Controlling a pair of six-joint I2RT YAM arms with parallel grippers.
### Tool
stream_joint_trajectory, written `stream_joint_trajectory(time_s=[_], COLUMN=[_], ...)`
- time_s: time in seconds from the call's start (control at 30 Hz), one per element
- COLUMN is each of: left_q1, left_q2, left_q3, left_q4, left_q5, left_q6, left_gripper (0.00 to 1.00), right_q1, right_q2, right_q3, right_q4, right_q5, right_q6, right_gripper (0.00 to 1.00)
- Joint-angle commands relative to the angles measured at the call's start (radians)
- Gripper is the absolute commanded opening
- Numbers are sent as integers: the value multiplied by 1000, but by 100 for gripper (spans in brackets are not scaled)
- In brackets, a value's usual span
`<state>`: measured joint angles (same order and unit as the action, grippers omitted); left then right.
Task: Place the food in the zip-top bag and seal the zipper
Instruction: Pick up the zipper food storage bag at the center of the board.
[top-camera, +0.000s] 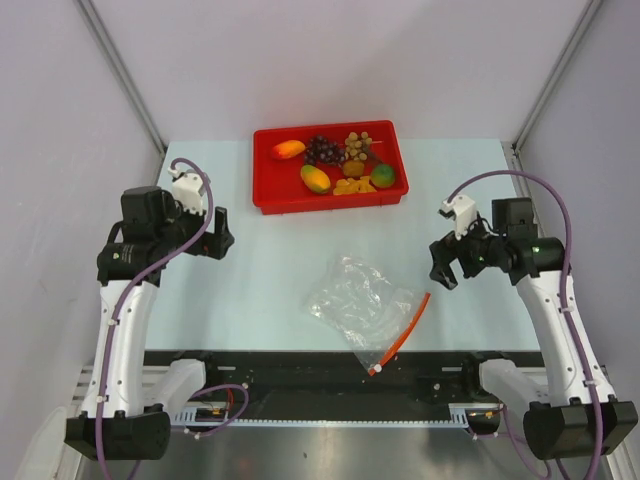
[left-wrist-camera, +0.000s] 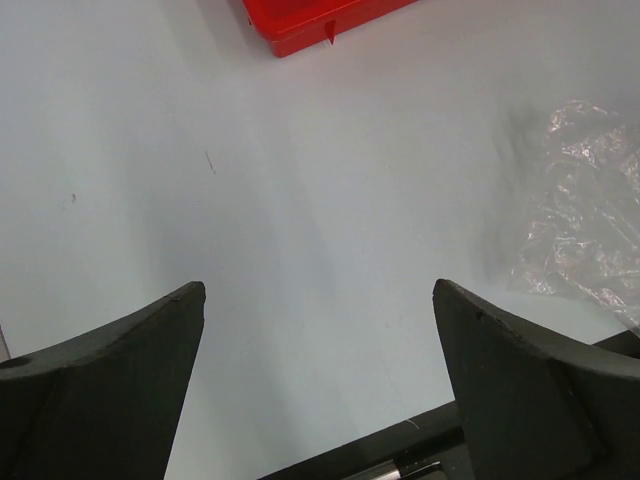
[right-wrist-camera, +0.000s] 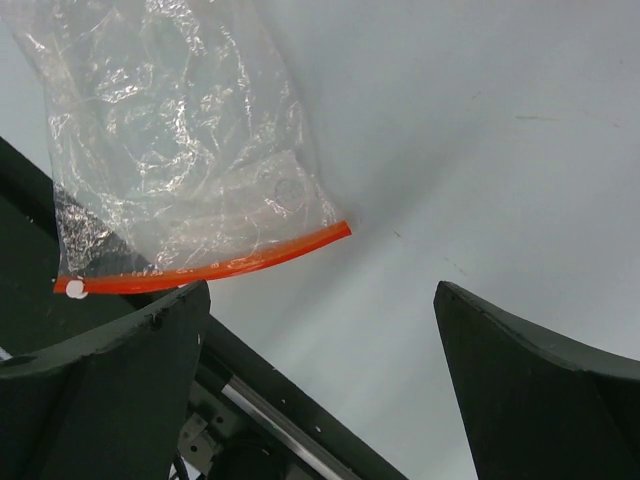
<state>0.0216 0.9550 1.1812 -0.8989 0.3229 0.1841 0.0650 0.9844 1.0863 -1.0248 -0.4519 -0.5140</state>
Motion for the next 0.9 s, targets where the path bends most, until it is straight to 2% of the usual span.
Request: stream_joint_trajectory(time_s=[0.0,0.17,0.3,0.5,0.77,0.87], left_q1=[-5,-5,-3,-5,-12,-12], left_q2=[-18,-13,-33,-81,-133,-131], left_q3=[5,-9,-38,-81,-152,-166], left_q4=[32,23,52,112,167,176], left_q5=[-7,18,45,137,242,271], left_q6=[0,2,-5,-9,44,61], left_gripper=[100,100,100,100,100,100], right_q1=[70,162,298,478,475,457], right_q2=[34,115,215,375,586,622], right_q3=[-15,-31,-57,-97,-94,-88], right_q4=[-6,20,78,285,454,491], right_q5=[-7,-16,33,114,179,157], right_q6=[-47,-63,-47,24,88,109], right_gripper=[100,100,100,100,98,89])
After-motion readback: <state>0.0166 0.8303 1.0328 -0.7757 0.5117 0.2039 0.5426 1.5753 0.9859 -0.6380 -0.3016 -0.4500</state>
